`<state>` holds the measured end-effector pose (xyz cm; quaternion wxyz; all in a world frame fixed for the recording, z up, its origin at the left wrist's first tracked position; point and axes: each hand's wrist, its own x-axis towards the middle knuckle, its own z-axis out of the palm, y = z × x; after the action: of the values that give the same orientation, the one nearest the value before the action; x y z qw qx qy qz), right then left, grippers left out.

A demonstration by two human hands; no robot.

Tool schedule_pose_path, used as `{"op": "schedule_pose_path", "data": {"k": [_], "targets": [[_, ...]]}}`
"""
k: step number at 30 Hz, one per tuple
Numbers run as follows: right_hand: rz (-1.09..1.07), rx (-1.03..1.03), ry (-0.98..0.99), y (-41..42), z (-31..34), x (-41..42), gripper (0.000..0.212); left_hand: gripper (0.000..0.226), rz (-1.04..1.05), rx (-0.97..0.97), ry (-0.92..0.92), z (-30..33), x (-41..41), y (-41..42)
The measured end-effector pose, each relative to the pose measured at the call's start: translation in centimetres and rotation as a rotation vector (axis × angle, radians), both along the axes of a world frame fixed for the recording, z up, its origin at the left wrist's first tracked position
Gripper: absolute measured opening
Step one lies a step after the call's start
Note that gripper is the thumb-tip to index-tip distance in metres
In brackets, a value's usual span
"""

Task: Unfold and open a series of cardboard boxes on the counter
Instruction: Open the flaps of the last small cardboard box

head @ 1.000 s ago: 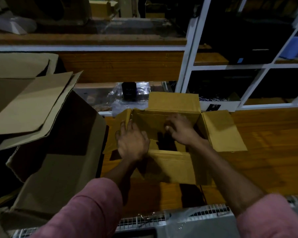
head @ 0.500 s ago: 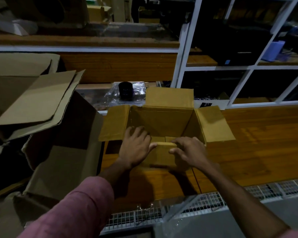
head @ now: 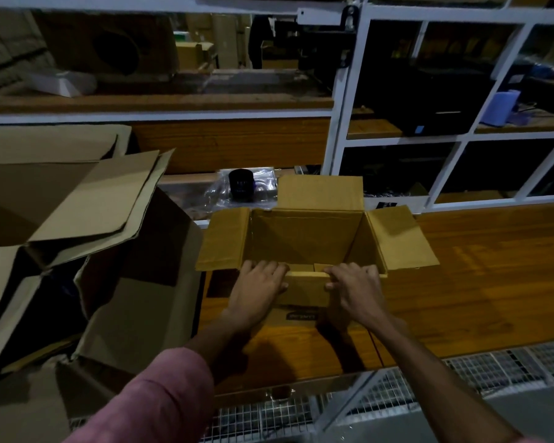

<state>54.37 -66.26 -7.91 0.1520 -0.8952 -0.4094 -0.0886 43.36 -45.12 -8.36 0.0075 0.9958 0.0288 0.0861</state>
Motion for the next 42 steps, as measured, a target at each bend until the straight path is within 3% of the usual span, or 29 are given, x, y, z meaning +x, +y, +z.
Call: {"op": "schedule_pose_path", "data": {"k": [4, 9, 12, 17, 20, 25, 28, 31, 36, 42], "targets": [[0.019, -0.040, 0.055, -0.7, 0.8, -0.2, 0.060, 0.033, -0.013, -0.151, 0.052, 1.1, 0.1, 0.2], [-0.027, -0.047, 0.095, -0.5, 0.7, -0.1, 0.059, 0.013, -0.020, -0.325, 0.099, 2.6, 0.0, -0.1], [-0.041, -0.059, 0.113, -0.4, 0.6, 0.1, 0.055, 0.014, -0.014, -0.350, 0.094, 2.8, 0.0, -0.3], [-0.097, 0.112, 0.059, -1.3, 0.3, 0.2, 0.039, 0.040, 0.050, -0.087, -0.052, 0.5, -1.0, -0.9], [-0.159, 0.154, -0.063, -3.0, -1.3, 0.2, 0.044, 0.058, 0.173, -0.025, -0.181, -0.8, -2.5, -1.4], [-0.352, 0.253, -0.094, -5.1, -3.0, -1.6, 0.058, 0.080, 0.437, -0.196, -0.200, -2.1, -4.3, -1.8], [-0.400, 0.144, 0.042, -5.7, -3.1, -1.4, 0.081, 0.112, 0.417, -0.212, -0.103, -3.6, -4.6, -1.3], [-0.278, 0.152, 0.160, -5.8, -3.2, 0.0, 0.095, 0.134, 0.283, -0.354, -0.067, -4.8, -3.4, 0.0], [-0.116, 0.208, 0.201, -5.2, -3.7, 1.3, 0.106, 0.125, 0.162, -0.451, -0.088, -4.2, -1.4, 0.9], [-0.086, 0.205, 0.179, -3.3, -3.8, 1.9, 0.115, 0.119, 0.239, -0.482, -0.141, -4.3, -0.1, 0.5]]}}
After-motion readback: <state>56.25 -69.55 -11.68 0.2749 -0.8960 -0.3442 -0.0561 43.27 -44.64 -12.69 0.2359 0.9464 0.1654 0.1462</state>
